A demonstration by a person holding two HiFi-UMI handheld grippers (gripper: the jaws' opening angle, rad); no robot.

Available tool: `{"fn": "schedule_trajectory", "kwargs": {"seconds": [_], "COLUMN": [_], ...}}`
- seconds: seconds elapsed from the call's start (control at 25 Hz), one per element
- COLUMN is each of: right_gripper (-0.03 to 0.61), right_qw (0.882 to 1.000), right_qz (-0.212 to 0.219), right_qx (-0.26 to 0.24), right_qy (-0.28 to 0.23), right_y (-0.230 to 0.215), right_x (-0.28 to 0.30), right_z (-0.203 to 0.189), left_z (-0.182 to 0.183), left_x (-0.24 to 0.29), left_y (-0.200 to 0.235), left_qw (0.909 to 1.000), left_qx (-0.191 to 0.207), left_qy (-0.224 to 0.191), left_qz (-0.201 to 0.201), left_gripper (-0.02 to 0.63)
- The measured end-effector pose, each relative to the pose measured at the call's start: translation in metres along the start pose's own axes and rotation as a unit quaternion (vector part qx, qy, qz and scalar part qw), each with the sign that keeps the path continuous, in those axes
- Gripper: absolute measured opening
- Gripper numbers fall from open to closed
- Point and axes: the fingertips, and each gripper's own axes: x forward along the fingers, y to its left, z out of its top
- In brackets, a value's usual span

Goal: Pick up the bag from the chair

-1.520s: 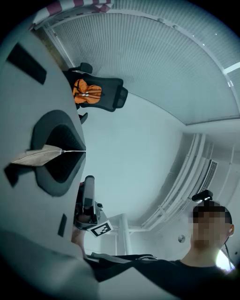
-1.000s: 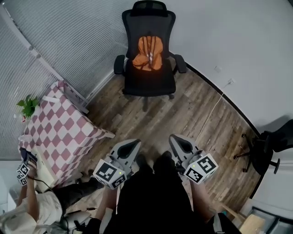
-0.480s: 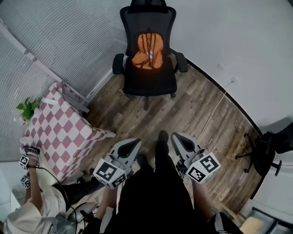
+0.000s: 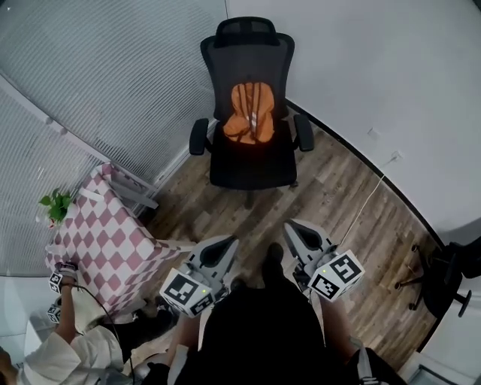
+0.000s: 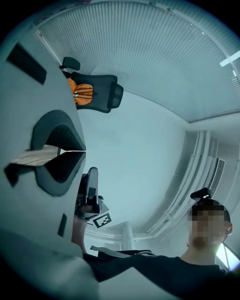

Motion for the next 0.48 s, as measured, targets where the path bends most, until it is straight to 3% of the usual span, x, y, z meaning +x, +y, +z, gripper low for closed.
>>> {"fn": "schedule_trajectory", "kwargs": {"seconds": [0.48], "right_gripper": [0.020], "right_qw": [0.999], "right_qz": [0.040], "right_qx": [0.013], "right_qy": [0.008], "right_y": [-0.087], "right_x": [0.017], "right_z": [0.035], "left_z": [0.019], "left_x": [0.104], "left_y": [-0.001], "left_qw": [0.9997], "left_qx": [-0.010], "left_qy": [-0.004], "left_qz": [0.023], "left_gripper": [0.034]}}
